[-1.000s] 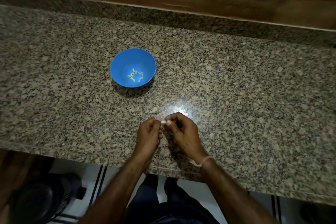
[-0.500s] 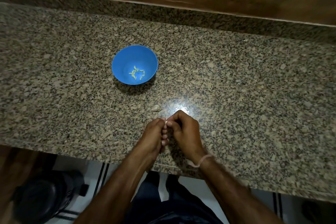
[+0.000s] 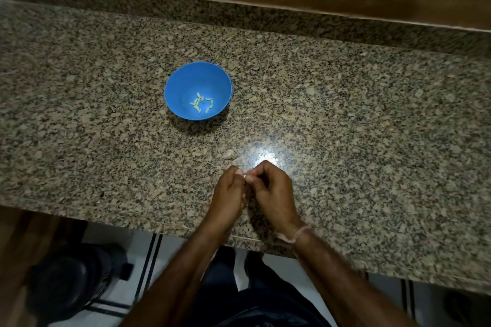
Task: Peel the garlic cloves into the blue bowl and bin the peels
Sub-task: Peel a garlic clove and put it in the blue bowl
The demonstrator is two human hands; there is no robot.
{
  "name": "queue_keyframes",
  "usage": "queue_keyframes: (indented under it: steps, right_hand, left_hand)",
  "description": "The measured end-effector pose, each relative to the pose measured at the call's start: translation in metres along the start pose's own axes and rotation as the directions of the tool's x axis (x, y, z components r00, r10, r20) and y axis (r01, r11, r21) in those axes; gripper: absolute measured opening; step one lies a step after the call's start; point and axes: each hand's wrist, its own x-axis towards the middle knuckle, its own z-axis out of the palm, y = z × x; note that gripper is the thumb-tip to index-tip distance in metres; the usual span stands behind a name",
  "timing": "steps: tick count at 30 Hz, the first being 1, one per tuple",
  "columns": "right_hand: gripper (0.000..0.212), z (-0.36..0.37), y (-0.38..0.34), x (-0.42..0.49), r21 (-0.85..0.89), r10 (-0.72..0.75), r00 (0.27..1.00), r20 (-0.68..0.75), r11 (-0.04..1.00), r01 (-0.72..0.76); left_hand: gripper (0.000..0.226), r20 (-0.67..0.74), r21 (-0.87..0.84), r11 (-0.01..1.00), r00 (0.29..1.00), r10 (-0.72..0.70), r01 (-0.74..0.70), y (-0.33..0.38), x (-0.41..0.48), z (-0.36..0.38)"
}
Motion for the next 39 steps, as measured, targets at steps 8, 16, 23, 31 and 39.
queue_keyframes:
  steps: [8,16,23,31,39]
  right_hand:
    - [0.010,0.000,-0.002,0.003,0.061,0.091,0.996,0.000,0.994,-0.091]
    - [0.009,-0.002,-0.009,0.006,0.294,0.358,0.926,0.122,0.878,-0.378]
    - [0.012,-0.004,-0.007,0.003,0.000,-0.147,0.989,-0.002,0.989,0.147]
    - [0.005,-0.010,-0.019,0.020,0.459,0.534,0.776,0.336,0.626,-0.630]
    - [0.012,-0.007,-0.012,0.011,0.368,0.292,0.944,0.154,0.870,-0.329]
  left_hand:
    - [0.024,-0.056,0.100,0.991,0.994,0.091,-0.085,-0.003,0.003,0.003]
    - [0.028,-0.083,0.290,0.939,0.972,0.218,-0.186,-0.008,0.012,-0.001]
    - [0.032,0.146,-0.429,0.829,0.933,-0.329,0.359,0.013,0.023,0.000]
    - [0.021,-0.047,0.547,0.715,0.836,0.547,-0.437,-0.016,0.014,-0.007]
    - [0.025,0.067,-0.290,0.944,0.988,-0.142,0.155,0.001,0.018,0.002]
